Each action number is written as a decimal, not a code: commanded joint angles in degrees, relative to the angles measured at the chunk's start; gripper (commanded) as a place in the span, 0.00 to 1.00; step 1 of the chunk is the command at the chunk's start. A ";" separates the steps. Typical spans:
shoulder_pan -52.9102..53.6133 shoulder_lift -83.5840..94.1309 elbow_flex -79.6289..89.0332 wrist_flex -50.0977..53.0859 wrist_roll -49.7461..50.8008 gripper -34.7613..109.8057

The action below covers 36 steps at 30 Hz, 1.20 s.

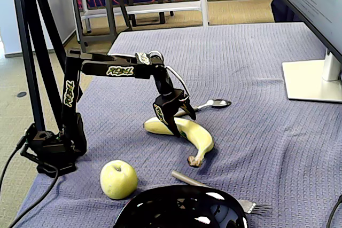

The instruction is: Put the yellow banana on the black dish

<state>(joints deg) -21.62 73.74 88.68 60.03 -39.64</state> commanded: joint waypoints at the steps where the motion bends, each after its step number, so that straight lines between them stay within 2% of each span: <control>1: 0.88 0.70 -1.67 0.53 0.79 0.43; 9: 1.49 0.18 -1.67 0.18 0.88 0.39; 13: 1.67 0.18 -1.67 0.00 1.32 0.28; 27: 1.41 1.76 -0.53 -0.09 1.58 0.24; 36: 1.49 9.05 -4.57 4.31 7.65 0.24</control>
<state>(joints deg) -21.01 75.85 88.24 62.31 -34.01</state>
